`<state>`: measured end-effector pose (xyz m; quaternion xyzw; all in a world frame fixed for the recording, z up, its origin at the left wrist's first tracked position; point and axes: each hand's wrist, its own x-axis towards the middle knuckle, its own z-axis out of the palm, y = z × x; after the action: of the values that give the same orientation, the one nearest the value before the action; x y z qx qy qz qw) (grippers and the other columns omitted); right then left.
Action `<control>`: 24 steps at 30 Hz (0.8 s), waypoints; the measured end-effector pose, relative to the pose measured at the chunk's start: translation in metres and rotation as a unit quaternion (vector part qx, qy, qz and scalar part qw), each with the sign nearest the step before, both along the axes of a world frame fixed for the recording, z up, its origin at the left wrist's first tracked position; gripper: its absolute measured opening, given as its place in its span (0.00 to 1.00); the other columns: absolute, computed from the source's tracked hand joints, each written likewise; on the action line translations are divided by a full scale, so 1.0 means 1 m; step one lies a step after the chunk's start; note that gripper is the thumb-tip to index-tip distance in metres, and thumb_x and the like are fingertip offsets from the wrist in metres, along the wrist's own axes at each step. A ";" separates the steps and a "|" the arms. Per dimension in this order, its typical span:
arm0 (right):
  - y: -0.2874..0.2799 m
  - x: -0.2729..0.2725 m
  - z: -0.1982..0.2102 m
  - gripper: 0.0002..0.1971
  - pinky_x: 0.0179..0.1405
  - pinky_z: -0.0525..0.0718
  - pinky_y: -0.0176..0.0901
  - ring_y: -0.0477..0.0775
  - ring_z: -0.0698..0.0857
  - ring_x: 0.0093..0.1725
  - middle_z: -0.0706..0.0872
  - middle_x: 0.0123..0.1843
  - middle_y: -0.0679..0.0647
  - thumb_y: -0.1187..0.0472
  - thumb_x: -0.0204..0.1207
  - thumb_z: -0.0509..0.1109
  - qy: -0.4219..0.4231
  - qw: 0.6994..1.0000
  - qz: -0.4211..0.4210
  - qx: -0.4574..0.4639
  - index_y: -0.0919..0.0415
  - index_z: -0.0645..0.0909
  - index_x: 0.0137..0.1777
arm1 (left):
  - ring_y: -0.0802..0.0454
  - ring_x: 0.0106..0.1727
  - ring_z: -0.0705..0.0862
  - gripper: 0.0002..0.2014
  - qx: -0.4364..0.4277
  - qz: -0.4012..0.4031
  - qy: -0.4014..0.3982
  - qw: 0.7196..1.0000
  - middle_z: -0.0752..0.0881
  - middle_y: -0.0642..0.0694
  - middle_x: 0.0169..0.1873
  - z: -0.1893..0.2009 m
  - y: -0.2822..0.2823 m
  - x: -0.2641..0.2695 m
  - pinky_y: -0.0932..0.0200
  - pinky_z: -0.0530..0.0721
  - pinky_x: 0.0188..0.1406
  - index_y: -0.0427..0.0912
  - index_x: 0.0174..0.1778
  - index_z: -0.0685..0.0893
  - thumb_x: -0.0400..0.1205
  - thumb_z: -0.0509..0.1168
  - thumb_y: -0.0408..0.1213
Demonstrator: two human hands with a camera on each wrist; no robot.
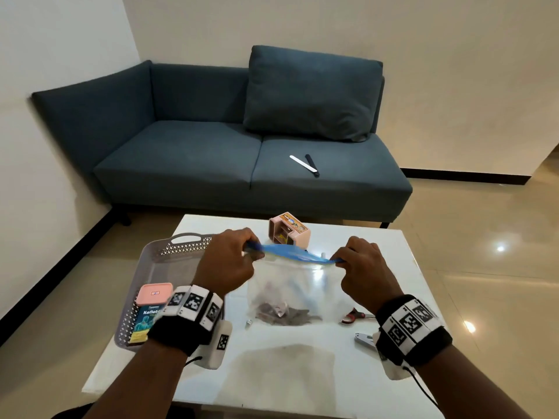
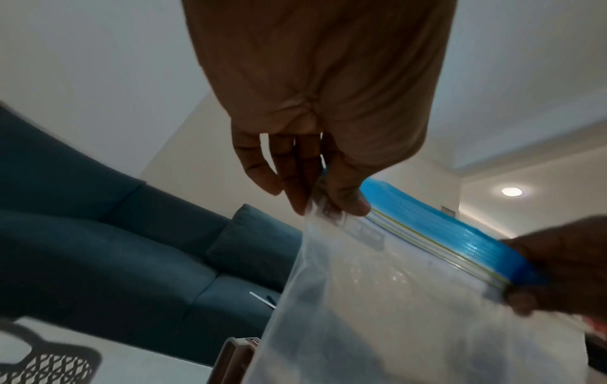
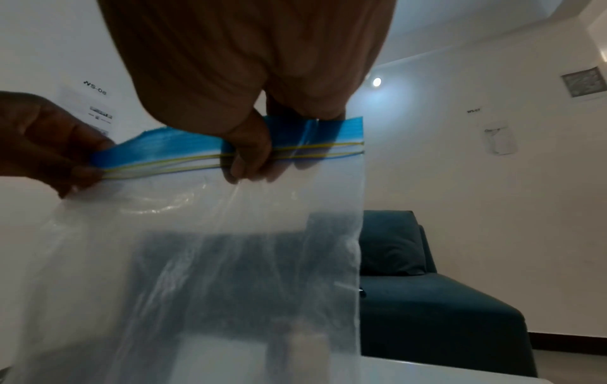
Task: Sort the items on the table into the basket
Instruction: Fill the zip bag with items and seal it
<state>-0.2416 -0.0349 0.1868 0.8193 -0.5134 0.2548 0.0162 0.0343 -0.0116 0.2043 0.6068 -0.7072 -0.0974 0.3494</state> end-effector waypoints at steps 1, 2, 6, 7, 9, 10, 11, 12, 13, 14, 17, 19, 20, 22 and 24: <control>0.002 0.002 -0.002 0.15 0.36 0.72 0.43 0.52 0.76 0.36 0.79 0.37 0.51 0.77 0.58 0.78 0.000 1.000 -0.002 0.009 0.59 0.88 0.42 | 0.55 0.47 0.83 0.12 -0.013 -0.015 -0.050 0.999 0.88 0.57 0.43 0.000 0.004 -0.006 0.54 0.79 0.50 0.52 0.47 0.85 0.70 0.78 0.41; 0.004 0.004 -0.002 0.15 0.36 0.71 0.42 0.52 0.75 0.35 0.79 0.36 0.51 0.76 0.57 0.78 0.000 1.000 0.000 0.015 0.58 0.88 0.41 | 0.55 0.52 0.83 0.17 -0.026 -0.036 -0.091 0.995 0.88 0.58 0.48 0.000 0.007 -0.013 0.52 0.77 0.55 0.54 0.52 0.85 0.69 0.79 0.45; 0.012 0.020 0.007 0.13 0.37 0.70 0.40 0.53 0.77 0.36 0.82 0.38 0.53 0.74 0.61 0.78 0.013 0.999 0.026 0.041 0.59 0.88 0.43 | 0.56 0.59 0.82 0.21 -0.014 -0.102 -0.164 0.981 0.88 0.57 0.56 -0.001 0.012 -0.044 0.56 0.66 0.64 0.53 0.60 0.85 0.72 0.75 0.55; 0.014 0.024 0.009 0.12 0.37 0.71 0.39 0.51 0.76 0.37 0.83 0.38 0.53 0.73 0.63 0.78 0.012 0.998 0.034 0.045 0.59 0.88 0.44 | 0.57 0.58 0.82 0.20 -0.004 -0.110 -0.171 0.979 0.88 0.57 0.56 -0.003 0.012 -0.050 0.58 0.65 0.63 0.53 0.60 0.86 0.75 0.73 0.56; 0.016 0.029 0.012 0.11 0.36 0.69 0.34 0.48 0.73 0.34 0.83 0.36 0.52 0.73 0.62 0.79 -0.003 0.998 0.057 0.039 0.59 0.87 0.41 | 0.55 0.55 0.83 0.18 0.004 -0.118 -0.185 0.976 0.89 0.55 0.54 -0.006 0.011 -0.061 0.61 0.65 0.57 0.51 0.60 0.86 0.79 0.68 0.56; 0.016 0.030 0.013 0.12 0.36 0.67 0.32 0.47 0.72 0.33 0.82 0.35 0.51 0.73 0.60 0.79 -0.011 0.997 0.066 0.034 0.58 0.86 0.40 | 0.54 0.54 0.83 0.17 0.006 -0.119 -0.188 0.975 0.89 0.53 0.52 -0.007 0.011 -0.064 0.62 0.64 0.54 0.50 0.59 0.86 0.81 0.66 0.55; 0.016 0.031 0.013 0.12 0.35 0.68 0.33 0.47 0.73 0.31 0.82 0.34 0.50 0.73 0.59 0.79 -0.016 0.997 0.072 0.031 0.58 0.85 0.39 | 0.53 0.52 0.83 0.16 0.004 -0.119 -0.187 0.975 0.89 0.51 0.51 -0.008 0.011 -0.067 0.62 0.64 0.51 0.49 0.59 0.85 0.83 0.64 0.54; 0.017 0.030 0.013 0.12 0.34 0.70 0.35 0.48 0.74 0.31 0.81 0.34 0.49 0.73 0.58 0.79 -0.017 0.997 0.075 0.029 0.57 0.84 0.38 | 0.52 0.50 0.83 0.15 0.001 -0.120 -0.183 0.976 0.89 0.50 0.50 -0.009 0.010 -0.068 0.61 0.66 0.50 0.48 0.58 0.86 0.83 0.63 0.52; 0.017 0.030 0.013 0.12 0.34 0.73 0.39 0.49 0.75 0.31 0.81 0.34 0.48 0.72 0.59 0.78 -0.016 0.997 0.075 0.027 0.56 0.84 0.38 | 0.51 0.49 0.83 0.13 -0.005 -0.122 -0.177 0.977 0.89 0.49 0.49 -0.009 0.010 -0.069 0.60 0.68 0.50 0.48 0.56 0.86 0.84 0.63 0.51; 0.017 0.030 0.012 0.12 0.34 0.75 0.42 0.50 0.76 0.31 0.80 0.35 0.48 0.72 0.60 0.78 -0.014 0.997 0.076 0.029 0.56 0.83 0.38 | 0.51 0.48 0.83 0.12 -0.009 -0.123 -0.174 0.977 0.89 0.49 0.47 -0.010 0.009 -0.068 0.60 0.69 0.49 0.48 0.55 0.87 0.84 0.63 0.50; 0.018 0.030 0.010 0.11 0.36 0.76 0.43 0.49 0.77 0.33 0.80 0.36 0.47 0.68 0.63 0.78 0.003 0.997 0.074 0.036 0.54 0.82 0.40 | 0.50 0.45 0.83 0.11 -0.002 -0.121 -0.166 0.979 0.88 0.48 0.43 -0.010 0.008 -0.065 0.60 0.71 0.44 0.48 0.52 0.87 0.84 0.63 0.48; 0.019 0.030 0.008 0.10 0.36 0.77 0.43 0.48 0.76 0.33 0.79 0.37 0.47 0.66 0.64 0.78 0.010 0.997 0.075 0.034 0.53 0.82 0.41 | 0.50 0.43 0.83 0.10 0.007 -0.129 -0.137 0.982 0.88 0.47 0.40 -0.008 0.007 -0.060 0.61 0.72 0.41 0.46 0.49 0.89 0.82 0.66 0.48; 0.020 0.030 0.007 0.10 0.36 0.77 0.43 0.48 0.76 0.33 0.79 0.37 0.46 0.64 0.65 0.79 0.010 0.997 0.073 0.031 0.53 0.81 0.41 | 0.51 0.41 0.83 0.10 0.016 -0.130 -0.119 0.984 0.89 0.47 0.39 -0.007 0.007 -0.057 0.63 0.72 0.40 0.46 0.49 0.90 0.81 0.68 0.47; 0.020 0.028 0.006 0.09 0.35 0.75 0.42 0.47 0.75 0.32 0.79 0.36 0.46 0.60 0.67 0.80 0.007 0.998 0.066 0.018 0.53 0.81 0.40 | 0.52 0.38 0.84 0.08 0.024 -0.131 -0.086 0.987 0.90 0.47 0.37 -0.003 0.006 -0.050 0.65 0.72 0.40 0.45 0.46 0.92 0.79 0.72 0.44; 0.019 0.026 0.008 0.09 0.34 0.74 0.41 0.47 0.75 0.32 0.79 0.35 0.46 0.57 0.68 0.81 0.008 0.998 0.057 0.006 0.53 0.81 0.39 | 0.52 0.38 0.84 0.06 0.013 -0.139 -0.080 0.987 0.90 0.46 0.37 -0.001 0.004 -0.045 0.66 0.73 0.39 0.43 0.45 0.92 0.77 0.73 0.39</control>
<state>-0.2156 -0.0155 0.1947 0.8491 -0.4676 0.2458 0.0005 -0.0111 -0.0078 0.2034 0.5133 -0.8089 -0.1053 0.2668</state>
